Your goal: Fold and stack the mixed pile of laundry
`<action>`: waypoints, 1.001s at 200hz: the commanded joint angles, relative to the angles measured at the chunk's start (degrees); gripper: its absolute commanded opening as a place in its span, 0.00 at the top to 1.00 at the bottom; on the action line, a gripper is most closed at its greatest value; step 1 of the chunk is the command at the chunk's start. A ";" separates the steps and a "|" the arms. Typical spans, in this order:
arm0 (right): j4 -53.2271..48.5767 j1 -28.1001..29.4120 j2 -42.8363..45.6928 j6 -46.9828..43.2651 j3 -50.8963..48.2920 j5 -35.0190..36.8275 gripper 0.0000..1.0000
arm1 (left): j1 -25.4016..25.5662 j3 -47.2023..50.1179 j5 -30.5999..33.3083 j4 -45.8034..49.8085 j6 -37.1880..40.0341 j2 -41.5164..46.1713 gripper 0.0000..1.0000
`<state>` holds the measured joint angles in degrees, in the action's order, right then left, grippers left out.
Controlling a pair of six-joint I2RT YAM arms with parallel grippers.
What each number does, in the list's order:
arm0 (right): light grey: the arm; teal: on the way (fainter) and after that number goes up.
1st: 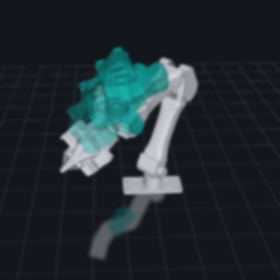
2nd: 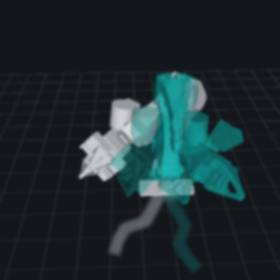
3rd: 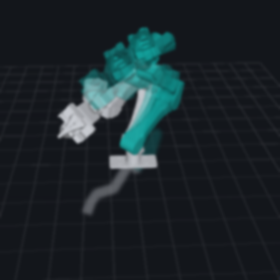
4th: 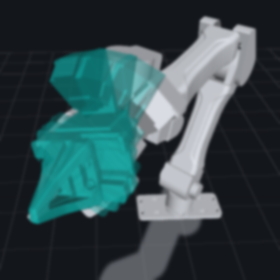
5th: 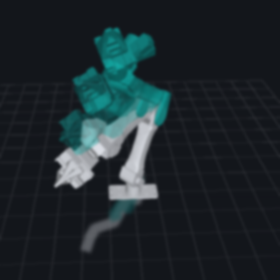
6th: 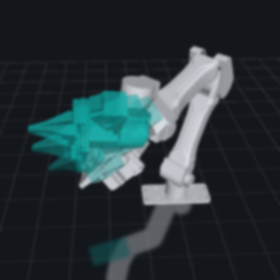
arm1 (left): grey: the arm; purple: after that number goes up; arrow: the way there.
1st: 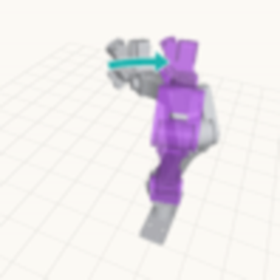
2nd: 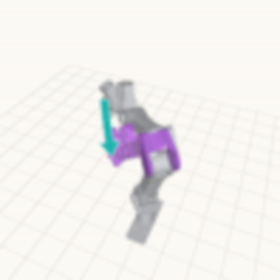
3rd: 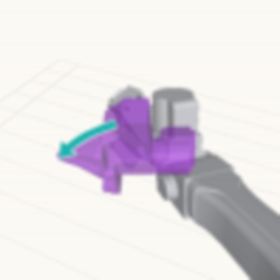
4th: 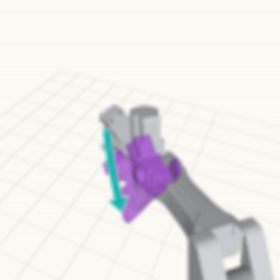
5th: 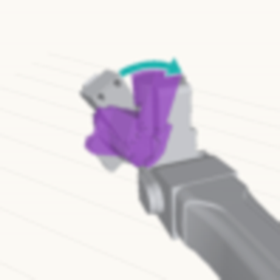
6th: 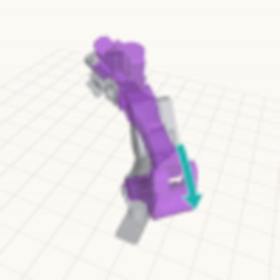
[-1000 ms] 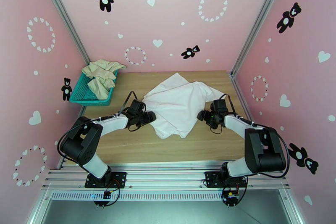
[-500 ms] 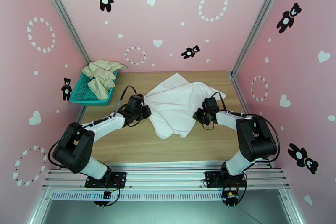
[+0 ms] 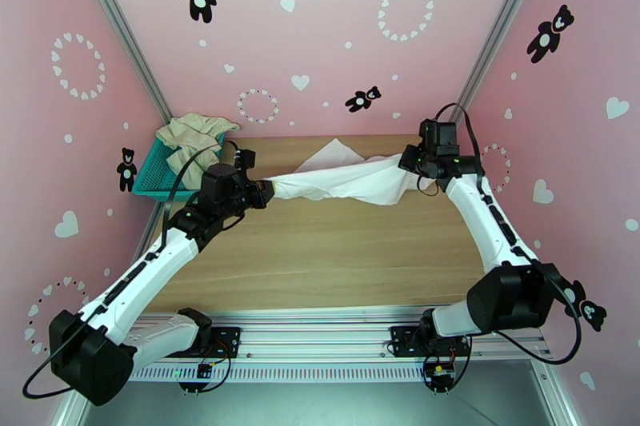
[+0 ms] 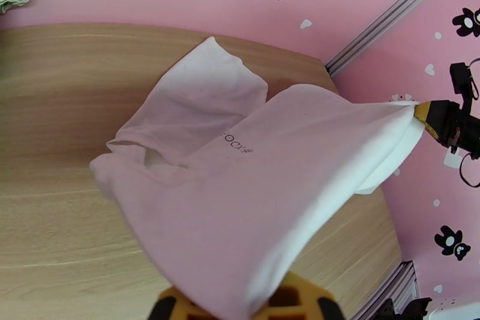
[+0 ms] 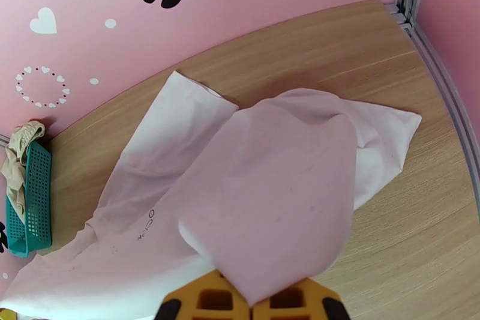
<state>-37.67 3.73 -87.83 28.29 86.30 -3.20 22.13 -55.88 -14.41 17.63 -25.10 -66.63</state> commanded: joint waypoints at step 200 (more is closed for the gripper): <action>23.11 -10.64 -0.12 11.73 -41.76 -21.83 0.37 | -1.30 -0.11 -5.24 -5.15 -3.99 -18.06 1.00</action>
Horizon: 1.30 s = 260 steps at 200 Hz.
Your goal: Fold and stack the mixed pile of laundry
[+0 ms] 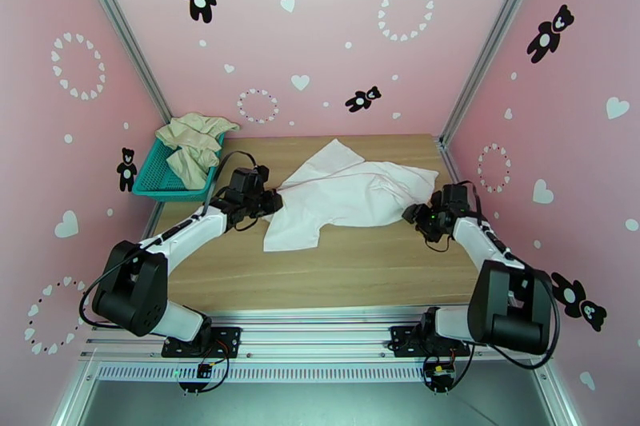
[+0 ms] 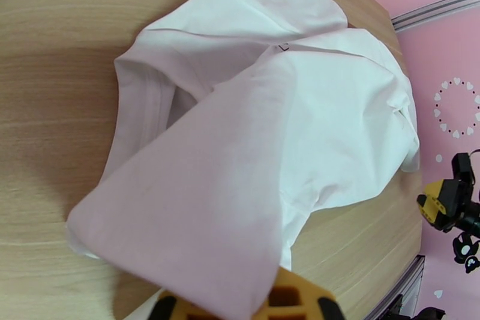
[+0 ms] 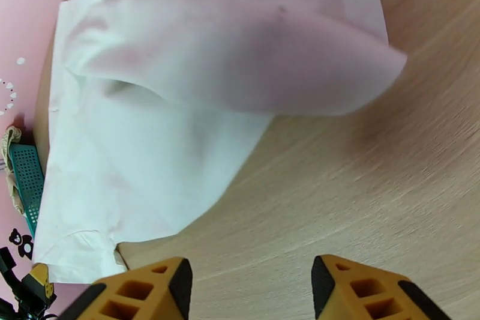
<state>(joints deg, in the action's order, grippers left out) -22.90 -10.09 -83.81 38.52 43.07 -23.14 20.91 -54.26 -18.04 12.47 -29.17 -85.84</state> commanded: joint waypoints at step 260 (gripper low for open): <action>-20.82 3.87 25.70 -13.62 43.91 21.79 1.00 | 1.48 -45.58 -4.86 35.36 18.03 28.41 1.00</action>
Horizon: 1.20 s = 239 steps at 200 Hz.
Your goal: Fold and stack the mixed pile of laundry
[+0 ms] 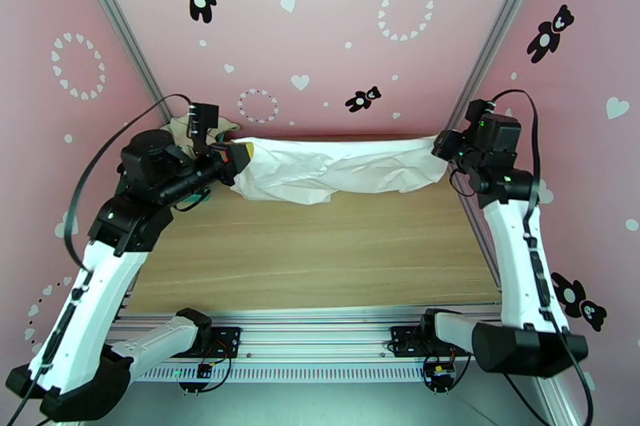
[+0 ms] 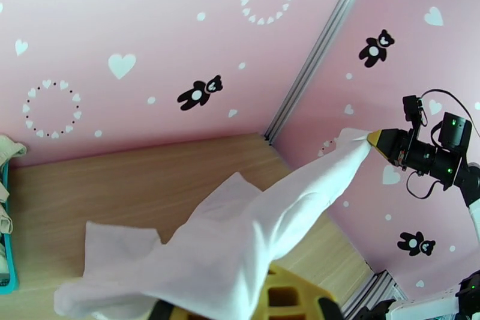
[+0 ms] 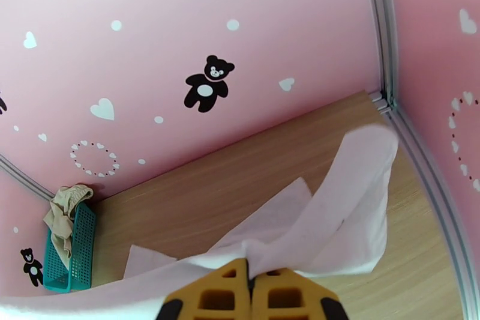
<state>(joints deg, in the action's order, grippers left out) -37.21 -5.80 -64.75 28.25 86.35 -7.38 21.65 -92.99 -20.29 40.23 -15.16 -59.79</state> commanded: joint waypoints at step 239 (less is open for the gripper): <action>-7.13 13.01 -41.98 -6.65 53.77 8.89 1.00 | -15.46 -59.01 4.93 -4.13 4.88 -45.26 1.00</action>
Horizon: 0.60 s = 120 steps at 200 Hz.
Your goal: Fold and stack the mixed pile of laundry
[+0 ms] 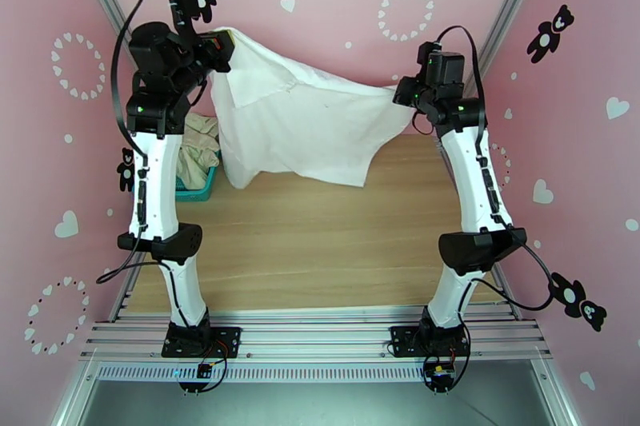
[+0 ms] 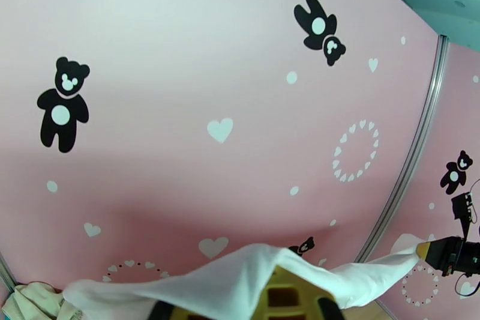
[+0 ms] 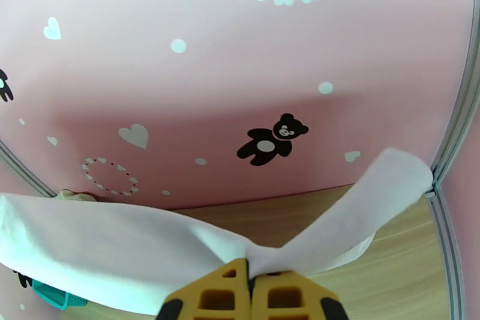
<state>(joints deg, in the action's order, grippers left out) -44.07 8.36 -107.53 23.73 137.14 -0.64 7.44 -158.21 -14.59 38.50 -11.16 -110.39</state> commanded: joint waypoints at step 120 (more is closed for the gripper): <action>-8.52 1.76 30.85 -4.50 -20.91 4.32 1.00 | -1.21 41.01 -0.31 14.93 3.24 41.22 1.00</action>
<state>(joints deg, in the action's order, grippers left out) -48.90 9.15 -81.23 20.32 120.40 1.17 6.79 -119.96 -17.45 50.17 -9.15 -74.96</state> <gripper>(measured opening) 0.029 0.052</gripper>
